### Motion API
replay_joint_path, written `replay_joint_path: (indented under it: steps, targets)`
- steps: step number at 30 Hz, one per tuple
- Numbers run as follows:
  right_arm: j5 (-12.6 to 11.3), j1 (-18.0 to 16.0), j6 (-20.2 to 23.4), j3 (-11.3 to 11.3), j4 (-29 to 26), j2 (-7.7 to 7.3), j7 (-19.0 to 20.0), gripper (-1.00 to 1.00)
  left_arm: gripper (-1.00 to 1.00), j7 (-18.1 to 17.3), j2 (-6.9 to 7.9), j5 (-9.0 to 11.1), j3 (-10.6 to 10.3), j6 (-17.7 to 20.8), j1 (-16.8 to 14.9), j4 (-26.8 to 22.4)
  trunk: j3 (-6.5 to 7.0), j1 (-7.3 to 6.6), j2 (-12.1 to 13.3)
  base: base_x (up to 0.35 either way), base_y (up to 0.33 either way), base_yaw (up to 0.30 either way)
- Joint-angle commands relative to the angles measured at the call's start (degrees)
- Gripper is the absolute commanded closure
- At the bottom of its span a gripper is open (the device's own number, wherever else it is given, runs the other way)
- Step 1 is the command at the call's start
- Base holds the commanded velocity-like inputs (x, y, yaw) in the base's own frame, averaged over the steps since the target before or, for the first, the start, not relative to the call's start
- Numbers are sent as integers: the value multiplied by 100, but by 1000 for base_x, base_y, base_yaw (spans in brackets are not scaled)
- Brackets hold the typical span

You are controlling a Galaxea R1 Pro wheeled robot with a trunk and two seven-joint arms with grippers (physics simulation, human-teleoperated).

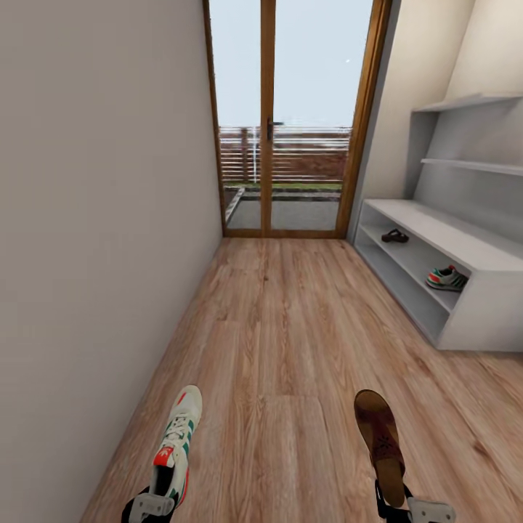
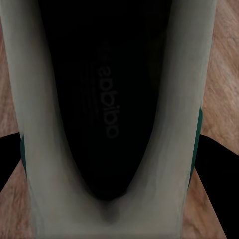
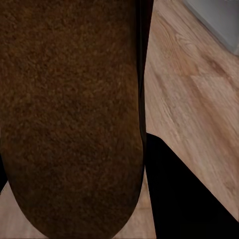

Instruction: Pick up the two gym shoes and the two sandals from the corridor floor and place them onto the hallstand (shoe rack) in the corridor, making sure they are on the rack and not on the floor. Arrange them so the two gym shoes are next to each other and the two sandals are next to each other.

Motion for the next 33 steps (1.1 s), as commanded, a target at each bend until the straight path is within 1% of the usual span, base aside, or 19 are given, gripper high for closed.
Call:
replay_joint_path:
  steps: [1,33]
  targets:
    - [11,-3,-12,1,3,0,-25,100,100,-38,-6,-50,49,-22,-4,1,-5,2,-2,340,0,0]
    - [10,-3,-12,-2,3,0,-30,100,100,-38,-7,-50,49,-21,-4,6,-5,2,-2,340,0,0]
